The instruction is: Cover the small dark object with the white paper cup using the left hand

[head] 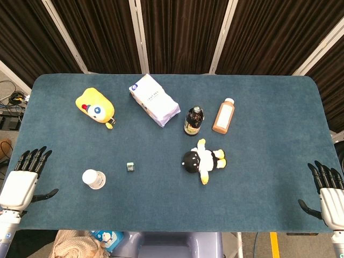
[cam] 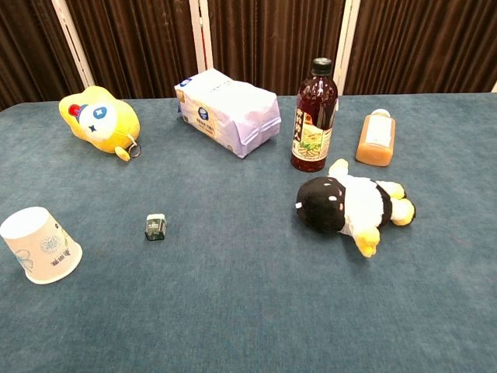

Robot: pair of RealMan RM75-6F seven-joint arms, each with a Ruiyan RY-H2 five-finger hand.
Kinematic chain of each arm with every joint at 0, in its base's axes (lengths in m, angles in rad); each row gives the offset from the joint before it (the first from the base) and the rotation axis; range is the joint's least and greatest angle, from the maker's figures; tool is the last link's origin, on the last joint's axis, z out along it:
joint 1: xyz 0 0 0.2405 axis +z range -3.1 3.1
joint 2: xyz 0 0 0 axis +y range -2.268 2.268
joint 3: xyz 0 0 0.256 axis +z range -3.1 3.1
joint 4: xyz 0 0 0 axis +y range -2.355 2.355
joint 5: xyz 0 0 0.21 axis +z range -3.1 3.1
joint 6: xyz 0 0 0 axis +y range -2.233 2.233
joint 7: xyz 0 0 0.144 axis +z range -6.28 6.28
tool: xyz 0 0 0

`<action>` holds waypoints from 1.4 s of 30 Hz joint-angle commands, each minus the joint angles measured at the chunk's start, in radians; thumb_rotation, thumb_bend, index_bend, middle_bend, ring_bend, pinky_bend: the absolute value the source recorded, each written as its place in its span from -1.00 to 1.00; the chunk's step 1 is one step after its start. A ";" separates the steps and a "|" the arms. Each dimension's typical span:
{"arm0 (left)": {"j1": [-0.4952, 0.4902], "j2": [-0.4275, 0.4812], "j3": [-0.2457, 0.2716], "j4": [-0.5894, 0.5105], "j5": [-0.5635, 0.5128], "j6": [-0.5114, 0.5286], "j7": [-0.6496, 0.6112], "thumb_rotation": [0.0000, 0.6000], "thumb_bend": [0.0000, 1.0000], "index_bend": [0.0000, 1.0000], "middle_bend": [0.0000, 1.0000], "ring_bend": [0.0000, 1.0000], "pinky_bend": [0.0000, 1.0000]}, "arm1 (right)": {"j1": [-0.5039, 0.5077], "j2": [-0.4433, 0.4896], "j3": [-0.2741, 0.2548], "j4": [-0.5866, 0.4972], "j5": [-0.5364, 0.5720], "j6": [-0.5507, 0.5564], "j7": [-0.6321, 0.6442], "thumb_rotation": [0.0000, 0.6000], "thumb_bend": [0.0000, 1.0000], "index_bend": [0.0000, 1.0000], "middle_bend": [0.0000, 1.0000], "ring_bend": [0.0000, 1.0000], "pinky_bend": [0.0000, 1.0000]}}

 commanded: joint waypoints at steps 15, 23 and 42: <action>-0.005 0.000 0.004 0.002 -0.001 -0.015 0.000 1.00 -0.83 -1.00 -1.00 -1.00 -1.00 | 0.003 -0.002 0.001 -0.004 0.004 -0.006 -0.006 1.00 -0.53 -1.00 -1.00 -1.00 -1.00; -0.047 0.006 -0.001 -0.022 -0.033 -0.101 0.051 1.00 -0.82 -1.00 -0.98 -0.96 -0.69 | 0.006 -0.002 0.003 -0.004 0.015 -0.016 -0.004 1.00 -0.53 -1.00 -1.00 -1.00 -1.00; -0.184 -0.128 -0.047 -0.046 -0.242 -0.314 0.328 1.00 -0.64 -0.73 -0.61 -0.68 -0.44 | 0.003 0.004 0.001 -0.010 0.012 -0.015 0.007 1.00 -0.53 -1.00 -1.00 -1.00 -1.00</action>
